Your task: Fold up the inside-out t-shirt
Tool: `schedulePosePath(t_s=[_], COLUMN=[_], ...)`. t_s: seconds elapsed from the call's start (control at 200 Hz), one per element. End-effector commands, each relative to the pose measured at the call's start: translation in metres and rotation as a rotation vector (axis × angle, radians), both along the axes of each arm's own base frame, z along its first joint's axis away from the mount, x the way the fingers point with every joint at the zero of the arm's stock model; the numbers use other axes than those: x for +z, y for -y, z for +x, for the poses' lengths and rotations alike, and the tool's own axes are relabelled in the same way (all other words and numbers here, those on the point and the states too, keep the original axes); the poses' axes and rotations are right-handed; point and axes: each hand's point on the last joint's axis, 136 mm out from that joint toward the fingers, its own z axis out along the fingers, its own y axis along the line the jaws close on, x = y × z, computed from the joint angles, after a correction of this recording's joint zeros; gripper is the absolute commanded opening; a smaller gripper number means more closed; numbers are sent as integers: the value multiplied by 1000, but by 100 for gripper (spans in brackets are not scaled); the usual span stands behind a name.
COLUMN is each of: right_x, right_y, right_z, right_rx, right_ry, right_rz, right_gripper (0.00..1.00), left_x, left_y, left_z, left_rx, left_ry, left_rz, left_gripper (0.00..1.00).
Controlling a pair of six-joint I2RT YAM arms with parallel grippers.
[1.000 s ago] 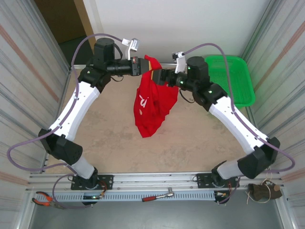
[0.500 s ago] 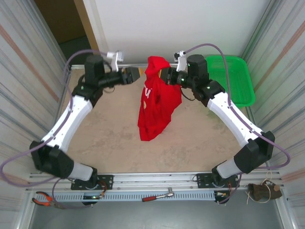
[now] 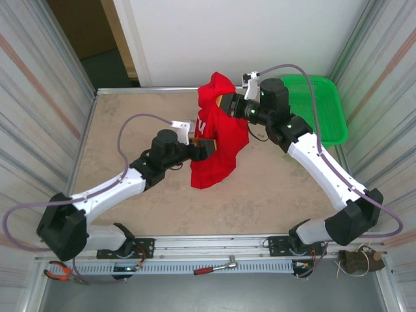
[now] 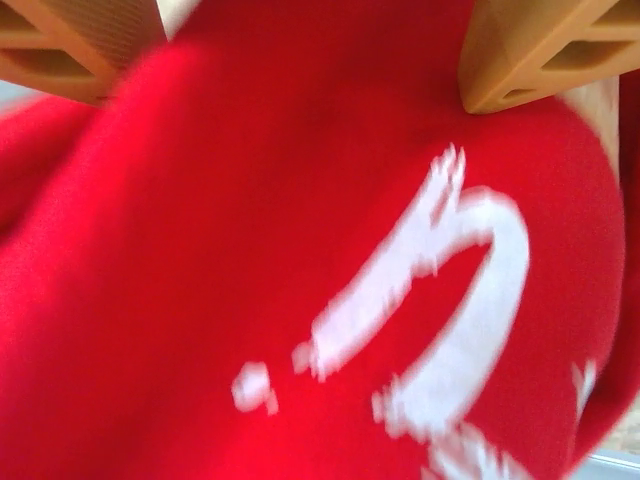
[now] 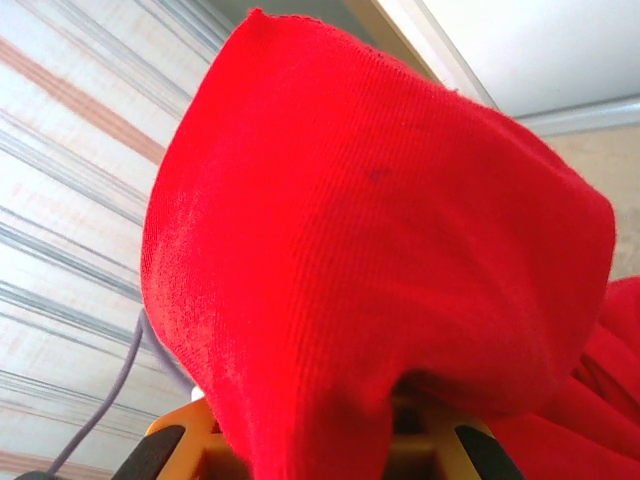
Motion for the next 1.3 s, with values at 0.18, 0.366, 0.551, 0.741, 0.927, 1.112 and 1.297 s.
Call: schedulePosePath(t_s=[0.18, 0.366, 0.551, 0.741, 0.927, 1.112, 1.297], right_x=[-29, -68, 8, 34, -67, -136, -91], right_y=[53, 99, 82, 83, 98, 134, 120], right_z=[-10, -12, -28, -38, -20, -29, -41], right_rx=[-212, -421, -339, -354, -445, -574, -459], right_ry=[-81, -135, 58, 186, -25, -148, 20], right_rz=[101, 142, 172, 116, 60, -137, -228], right_gripper=[0, 0, 0, 0, 0, 68, 77], left_x=[45, 146, 271, 298, 221, 165, 165], left_y=[-25, -69, -75, -82, -76, -70, -55], left_z=[52, 59, 24, 18, 45, 51, 36], left_rx=[25, -170, -294, -295, -278, -307, -400], left_ry=[74, 134, 367, 443, 253, 141, 136], left_rz=[-79, -246, -310, -352, -349, -339, -330], left_gripper=[0, 0, 0, 0, 0, 0, 0])
